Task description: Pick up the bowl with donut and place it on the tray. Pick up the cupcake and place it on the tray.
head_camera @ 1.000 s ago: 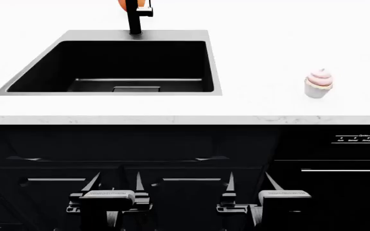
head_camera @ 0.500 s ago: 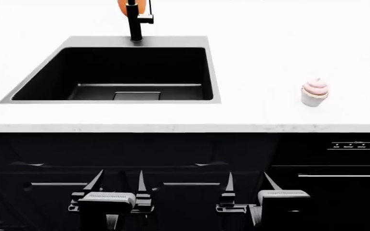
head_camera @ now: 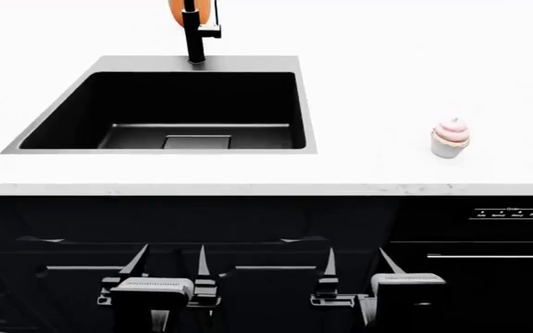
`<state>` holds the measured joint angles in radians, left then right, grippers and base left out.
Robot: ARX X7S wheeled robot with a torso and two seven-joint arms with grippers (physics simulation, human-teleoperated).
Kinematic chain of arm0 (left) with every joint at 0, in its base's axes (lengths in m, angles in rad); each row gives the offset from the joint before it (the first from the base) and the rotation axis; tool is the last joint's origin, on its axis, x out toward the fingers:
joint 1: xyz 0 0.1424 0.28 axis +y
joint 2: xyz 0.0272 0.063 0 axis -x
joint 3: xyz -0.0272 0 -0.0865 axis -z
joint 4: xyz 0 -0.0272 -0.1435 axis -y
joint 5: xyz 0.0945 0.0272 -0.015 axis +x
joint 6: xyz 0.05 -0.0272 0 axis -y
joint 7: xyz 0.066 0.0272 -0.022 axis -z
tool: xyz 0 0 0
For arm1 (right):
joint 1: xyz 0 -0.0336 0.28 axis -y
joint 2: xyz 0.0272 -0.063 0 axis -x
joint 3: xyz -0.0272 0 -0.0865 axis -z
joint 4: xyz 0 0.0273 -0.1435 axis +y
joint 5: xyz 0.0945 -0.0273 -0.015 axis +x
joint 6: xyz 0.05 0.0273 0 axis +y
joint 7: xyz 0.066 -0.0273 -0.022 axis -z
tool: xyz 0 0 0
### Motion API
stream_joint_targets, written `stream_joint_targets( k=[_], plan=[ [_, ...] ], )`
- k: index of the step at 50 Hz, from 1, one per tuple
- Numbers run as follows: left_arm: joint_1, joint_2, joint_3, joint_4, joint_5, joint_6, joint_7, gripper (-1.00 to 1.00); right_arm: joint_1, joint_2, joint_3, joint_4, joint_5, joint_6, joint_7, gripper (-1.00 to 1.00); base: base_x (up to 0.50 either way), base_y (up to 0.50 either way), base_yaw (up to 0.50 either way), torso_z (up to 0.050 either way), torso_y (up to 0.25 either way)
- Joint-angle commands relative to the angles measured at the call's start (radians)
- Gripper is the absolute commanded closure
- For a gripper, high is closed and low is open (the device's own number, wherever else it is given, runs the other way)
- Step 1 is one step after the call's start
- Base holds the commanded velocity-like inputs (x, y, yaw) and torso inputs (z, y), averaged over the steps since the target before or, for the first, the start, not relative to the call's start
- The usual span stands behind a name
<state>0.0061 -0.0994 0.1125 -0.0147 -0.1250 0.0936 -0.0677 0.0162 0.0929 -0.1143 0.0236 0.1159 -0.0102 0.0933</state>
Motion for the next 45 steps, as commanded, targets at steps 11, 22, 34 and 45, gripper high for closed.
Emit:
stream_joint_targets(
  k=[11,22,34,45],
  plan=[
    [0.001,-0.02,0.025,0.002,-0.031,0.008,-0.014,-1.0,0.004,0.021,-0.023,0.013,0.029,-0.008,0.019,-1.0,-0.03,-0.5,0.0,0.0,0.0],
    [-0.001,-0.029,0.036,0.001,-0.041,0.011,-0.021,-1.0,0.004,0.03,-0.034,0.008,0.038,-0.007,0.028,-1.0,-0.01,-0.5,0.0,0.0,0.0],
    [-0.001,-0.039,0.048,0.005,-0.049,0.008,-0.029,-1.0,0.01,0.039,-0.047,0.017,0.045,-0.014,0.034,-1.0,0.0,-0.5,0.0,0.0,0.0],
    [-0.004,-0.045,0.056,-0.001,-0.058,0.012,-0.035,-1.0,0.011,0.047,-0.058,0.017,0.053,-0.014,0.038,-1.0,0.0,-0.5,0.0,0.0,0.0]
  ],
)
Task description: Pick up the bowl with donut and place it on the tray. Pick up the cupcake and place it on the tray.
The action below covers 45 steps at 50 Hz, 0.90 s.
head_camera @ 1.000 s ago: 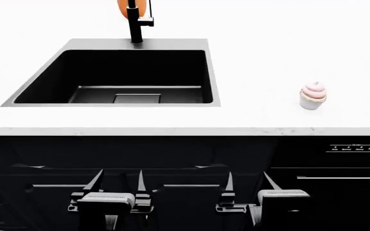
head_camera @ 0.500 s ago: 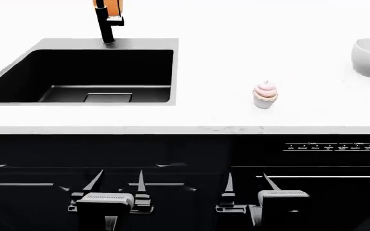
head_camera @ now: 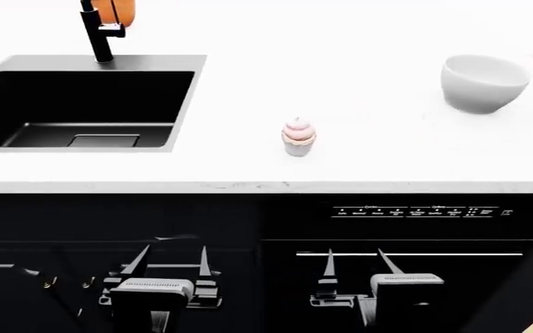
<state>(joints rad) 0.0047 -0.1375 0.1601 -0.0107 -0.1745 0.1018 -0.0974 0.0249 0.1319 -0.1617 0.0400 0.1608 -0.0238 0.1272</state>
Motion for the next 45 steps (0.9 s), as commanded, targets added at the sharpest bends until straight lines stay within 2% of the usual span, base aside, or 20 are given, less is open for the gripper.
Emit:
stream_joint_targets(
  k=[1,45],
  plan=[
    [-0.003,-0.008,0.009,-0.008,-0.01,0.006,-0.005,-1.0,0.002,0.008,-0.011,-0.001,0.008,0.001,0.006,-1.0,0.0,-0.5,0.0,0.0,0.0],
    [-0.009,-0.031,0.041,-0.011,-0.022,0.0,-0.04,-1.0,0.009,0.031,-0.04,0.01,0.033,-0.007,0.032,-1.0,0.0,-0.5,0.0,0.0,0.0]
  ],
)
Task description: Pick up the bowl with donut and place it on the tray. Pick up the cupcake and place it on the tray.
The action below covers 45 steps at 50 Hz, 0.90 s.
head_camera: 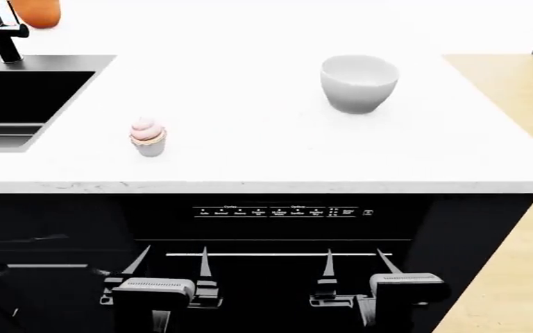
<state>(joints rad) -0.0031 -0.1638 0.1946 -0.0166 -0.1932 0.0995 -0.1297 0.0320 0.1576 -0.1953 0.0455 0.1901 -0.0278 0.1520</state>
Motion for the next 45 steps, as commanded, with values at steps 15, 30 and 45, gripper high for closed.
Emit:
stream_joint_targets(
  k=[15,30,45],
  plan=[
    [0.001,-0.011,0.014,0.001,-0.011,0.019,-0.014,-1.0,0.003,0.011,-0.017,0.004,-0.003,-0.005,0.026,-1.0,0.0,-0.16,0.0,0.01,0.0],
    [0.053,-0.023,-0.025,0.148,-0.05,0.038,-0.065,-1.0,-0.045,0.034,0.006,-0.132,0.052,0.038,0.052,-1.0,0.0,0.0,0.0,0.027,0.0],
    [0.018,-0.119,-0.109,0.652,-0.108,-0.425,-0.261,-1.0,-0.027,0.155,0.068,-0.663,0.197,0.452,0.187,-1.0,0.0,0.0,0.0,0.0,0.0]
  ],
)
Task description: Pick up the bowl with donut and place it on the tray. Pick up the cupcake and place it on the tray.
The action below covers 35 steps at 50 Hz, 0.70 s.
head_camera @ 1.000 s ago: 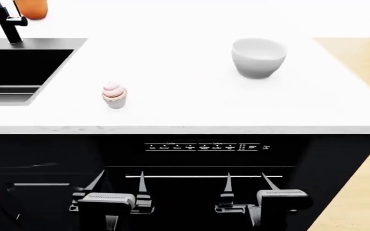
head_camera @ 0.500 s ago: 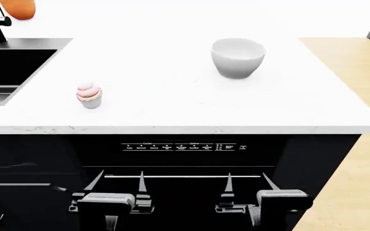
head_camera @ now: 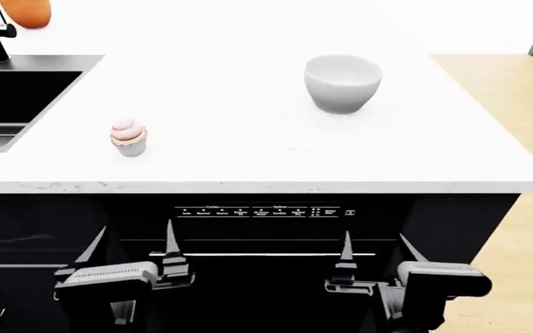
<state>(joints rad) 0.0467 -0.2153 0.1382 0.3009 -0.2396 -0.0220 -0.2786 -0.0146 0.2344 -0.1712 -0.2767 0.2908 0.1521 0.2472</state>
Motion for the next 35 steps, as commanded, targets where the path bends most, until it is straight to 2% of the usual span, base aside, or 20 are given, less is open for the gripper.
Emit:
stream_joint_targets(
  k=[1,7,11,16,19,21,24,27,29,31,35],
  plan=[
    [-0.055,-0.086,-0.06,0.389,-0.076,-0.375,-0.129,-1.0,0.036,0.093,0.059,-0.398,0.127,0.337,0.111,-1.0,0.0,0.0,0.0,0.0,0.0],
    [-0.225,-0.145,-0.133,0.595,-0.25,-0.746,-0.205,-1.0,0.155,0.162,0.184,-0.641,0.349,0.674,0.236,-1.0,0.0,0.0,0.0,0.0,0.0],
    [-0.41,-0.164,-0.244,0.695,-0.462,-1.062,-0.294,-1.0,0.29,0.202,0.338,-0.748,0.639,0.899,0.377,-1.0,0.0,0.0,0.0,0.0,0.0],
    [-0.621,-0.147,-0.366,0.734,-0.711,-1.353,-0.417,-1.0,0.412,0.252,0.421,-0.753,0.904,1.004,0.54,-1.0,0.0,0.0,0.0,0.0,0.0],
    [-0.756,-0.104,-0.457,0.711,-0.908,-1.522,-0.512,-1.0,0.52,0.306,0.422,-0.72,1.11,1.055,0.688,-1.0,0.0,0.0,0.0,0.0,0.0],
    [-0.835,-0.124,-0.473,0.633,-1.108,-1.544,-0.67,-1.0,0.612,0.36,0.402,-0.664,1.285,1.047,0.801,-1.0,0.0,0.0,0.0,0.0,0.0],
    [-0.945,-0.201,-0.415,0.461,-1.408,-1.508,-0.965,-1.0,0.763,0.44,0.337,-0.55,1.528,0.992,0.911,-1.0,0.0,0.0,0.0,0.0,0.0],
    [-1.084,-0.303,-0.224,0.262,-1.614,-1.455,-1.186,-1.0,0.953,0.506,0.212,-0.432,1.709,0.963,0.991,-1.0,0.0,0.0,0.0,0.0,0.0],
    [-1.185,-0.343,-0.102,0.154,-1.693,-1.445,-1.246,-1.0,1.063,0.515,0.141,-0.354,1.773,0.96,1.009,-1.0,0.0,0.0,0.0,0.0,0.0],
    [-1.258,-0.372,-0.025,0.068,-1.725,-1.45,-1.256,-1.0,1.139,0.516,0.083,-0.279,1.802,0.977,1.005,-1.0,0.0,0.0,0.0,0.0,0.0],
    [-1.35,-0.417,0.022,-0.055,-1.766,-1.445,-1.228,-1.0,1.254,0.515,0.01,-0.144,1.815,1.029,0.961,-1.0,0.0,0.0,0.0,0.0,0.0]
  ],
)
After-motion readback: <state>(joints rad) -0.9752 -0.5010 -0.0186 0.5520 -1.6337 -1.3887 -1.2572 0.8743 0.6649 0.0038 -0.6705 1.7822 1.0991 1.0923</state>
